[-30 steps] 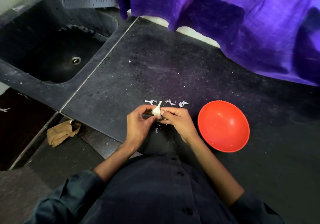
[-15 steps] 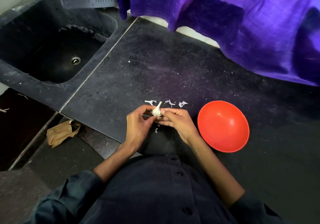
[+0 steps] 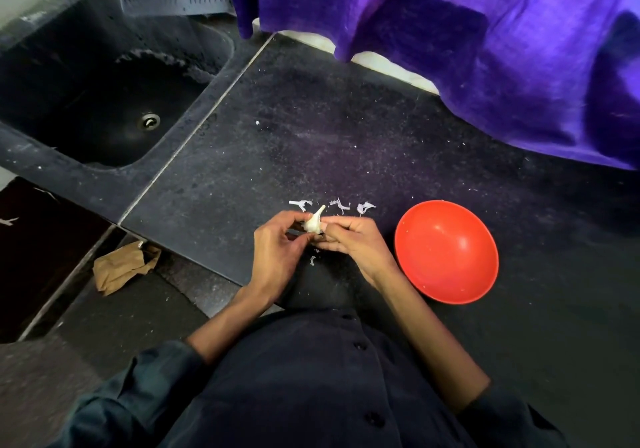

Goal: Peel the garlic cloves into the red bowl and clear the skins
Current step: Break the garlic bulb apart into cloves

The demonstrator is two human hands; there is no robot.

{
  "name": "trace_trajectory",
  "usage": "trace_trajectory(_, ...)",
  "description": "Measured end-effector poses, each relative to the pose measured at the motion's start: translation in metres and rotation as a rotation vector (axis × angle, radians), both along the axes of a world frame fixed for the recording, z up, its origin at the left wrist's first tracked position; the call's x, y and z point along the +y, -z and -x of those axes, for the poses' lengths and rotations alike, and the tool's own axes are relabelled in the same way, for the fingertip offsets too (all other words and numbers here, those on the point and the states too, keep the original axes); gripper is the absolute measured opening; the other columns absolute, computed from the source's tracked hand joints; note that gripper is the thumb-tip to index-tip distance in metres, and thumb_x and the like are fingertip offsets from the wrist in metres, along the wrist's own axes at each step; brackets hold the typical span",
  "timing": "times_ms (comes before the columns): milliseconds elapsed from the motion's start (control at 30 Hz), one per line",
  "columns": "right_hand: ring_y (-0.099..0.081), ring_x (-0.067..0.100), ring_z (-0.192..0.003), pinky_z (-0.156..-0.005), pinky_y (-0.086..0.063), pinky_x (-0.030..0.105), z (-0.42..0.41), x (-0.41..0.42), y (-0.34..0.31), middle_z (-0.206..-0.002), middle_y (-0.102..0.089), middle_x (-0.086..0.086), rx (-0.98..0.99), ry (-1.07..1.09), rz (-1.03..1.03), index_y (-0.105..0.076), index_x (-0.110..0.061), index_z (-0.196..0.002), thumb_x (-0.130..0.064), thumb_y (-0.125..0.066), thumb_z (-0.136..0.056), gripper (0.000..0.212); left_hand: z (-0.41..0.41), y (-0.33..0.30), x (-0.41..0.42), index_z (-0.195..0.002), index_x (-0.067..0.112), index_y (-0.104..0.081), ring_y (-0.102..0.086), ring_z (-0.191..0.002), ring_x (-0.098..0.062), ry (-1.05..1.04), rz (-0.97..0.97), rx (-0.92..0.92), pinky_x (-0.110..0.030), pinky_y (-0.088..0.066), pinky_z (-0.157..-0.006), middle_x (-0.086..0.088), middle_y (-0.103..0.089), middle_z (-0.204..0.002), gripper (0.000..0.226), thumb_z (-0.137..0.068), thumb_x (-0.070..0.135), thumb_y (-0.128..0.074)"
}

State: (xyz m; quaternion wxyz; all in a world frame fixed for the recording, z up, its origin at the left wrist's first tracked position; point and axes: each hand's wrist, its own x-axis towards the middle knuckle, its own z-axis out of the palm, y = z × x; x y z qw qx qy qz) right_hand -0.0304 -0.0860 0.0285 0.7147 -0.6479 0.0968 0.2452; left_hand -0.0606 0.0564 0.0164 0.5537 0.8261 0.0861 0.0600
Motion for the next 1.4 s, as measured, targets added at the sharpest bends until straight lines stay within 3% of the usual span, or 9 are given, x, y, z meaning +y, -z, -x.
trace_trajectory(200, -0.069, 0.012, -0.072, -0.079, -0.059, 0.027, 0.003, 0.005, -0.003, -0.091, -0.070, 0.014, -0.025, 0.019, 0.038, -0.070, -0.004, -0.096, 0.004, -0.049, -0.095, 0.022, -0.001, 0.003, -0.001, -0.096, 0.015, -0.072, -0.067, -0.079, -0.006, -0.006, -0.003, 0.014, -0.020, -0.054, -0.074, 0.005, -0.071, -0.091, 0.032, -0.073, -0.006, -0.077)
trace_trajectory(333, -0.070, 0.019, -0.076, -0.078, -0.059, 0.029, 0.002, 0.003, -0.001, -0.097, -0.069, 0.022, 0.030, 0.049, -0.006, -0.066, 0.008, -0.105, 0.002, -0.048, -0.096, 0.020, -0.001, -0.003, -0.001, -0.094, 0.015, -0.072, -0.065, -0.076, 0.001, -0.031, 0.073, 0.043, -0.011, -0.049, -0.069, 0.007, -0.072, -0.087, 0.029, -0.072, -0.003, -0.080)
trace_trajectory(467, -0.070, 0.028, -0.083, -0.085, -0.058, 0.038, 0.003, 0.000, 0.001, -0.096, -0.069, 0.023, 0.101, 0.118, -0.099, -0.066, 0.004, -0.105, -0.002, -0.049, -0.098, 0.020, -0.001, -0.009, -0.002, -0.091, 0.017, -0.071, -0.063, -0.074, 0.004, -0.043, 0.101, 0.018, -0.006, -0.046, -0.068, 0.009, -0.070, -0.085, 0.029, -0.071, 0.000, -0.082)
trace_trajectory(667, -0.069, 0.027, -0.085, -0.089, -0.056, 0.041, 0.003, 0.002, -0.004, -0.096, -0.070, 0.023, 0.093, 0.092, -0.066, -0.065, 0.008, -0.107, 0.000, -0.054, -0.094, 0.018, 0.000, -0.002, -0.002, -0.095, 0.019, -0.071, -0.066, -0.079, -0.005, -0.014, 0.015, -0.005, -0.020, -0.053, -0.072, 0.006, -0.071, -0.091, 0.030, -0.072, 0.002, -0.081)
trace_trajectory(867, -0.067, 0.027, -0.087, -0.092, -0.054, 0.043, 0.004, 0.001, -0.006, -0.097, -0.070, 0.019, 0.074, 0.065, -0.061, -0.063, 0.005, -0.111, 0.001, -0.056, -0.093, 0.019, -0.001, 0.002, -0.001, -0.099, 0.013, -0.071, -0.067, -0.080, -0.008, 0.004, -0.044, -0.027, -0.020, -0.053, -0.072, 0.003, -0.071, -0.093, 0.029, -0.074, 0.000, -0.079)
trace_trajectory(1067, -0.070, 0.021, -0.084, -0.089, -0.056, 0.039, 0.005, 0.002, -0.009, -0.094, -0.073, 0.012, 0.053, 0.036, -0.062, -0.069, -0.008, -0.096, 0.003, -0.055, -0.093, 0.018, -0.001, 0.002, -0.001, -0.098, 0.011, -0.071, -0.065, -0.078, -0.008, 0.014, -0.103, -0.054, -0.016, -0.051, -0.073, 0.001, -0.071, -0.093, 0.029, -0.073, -0.002, -0.079)
trace_trajectory(1167, -0.069, 0.021, -0.085, -0.083, -0.058, 0.031, 0.006, 0.005, -0.014, -0.098, -0.071, 0.016, 0.032, 0.048, -0.039, -0.069, -0.010, -0.094, 0.005, -0.054, -0.093, 0.021, -0.001, 0.000, -0.001, -0.097, 0.007, -0.071, -0.060, -0.075, -0.003, 0.033, -0.155, -0.087, -0.006, -0.045, -0.071, 0.001, -0.068, -0.092, 0.030, -0.072, -0.007, -0.077)
trace_trajectory(1300, -0.068, 0.016, -0.076, -0.077, -0.059, 0.026, 0.008, 0.010, -0.020, -0.084, -0.072, 0.006, -0.006, 0.071, 0.021, -0.070, -0.019, -0.082, 0.007, -0.056, -0.090, 0.031, 0.000, 0.001, -0.001, -0.097, 0.004, -0.070, -0.058, -0.078, -0.003, 0.045, -0.187, -0.106, -0.003, -0.042, -0.069, 0.002, -0.064, -0.090, 0.029, -0.071, -0.010, -0.076)
trace_trajectory(1400, -0.069, 0.016, -0.074, -0.077, -0.059, 0.027, 0.009, 0.014, -0.020, -0.076, -0.073, 0.000, -0.030, 0.089, 0.049, -0.073, -0.026, -0.068, 0.003, -0.063, -0.086, 0.036, 0.000, 0.002, -0.001, -0.095, 0.005, -0.070, -0.057, -0.080, 0.009, 0.049, -0.215, -0.108, -0.002, -0.041, -0.069, 0.004, -0.063, -0.089, 0.028, -0.071, -0.009, -0.077)
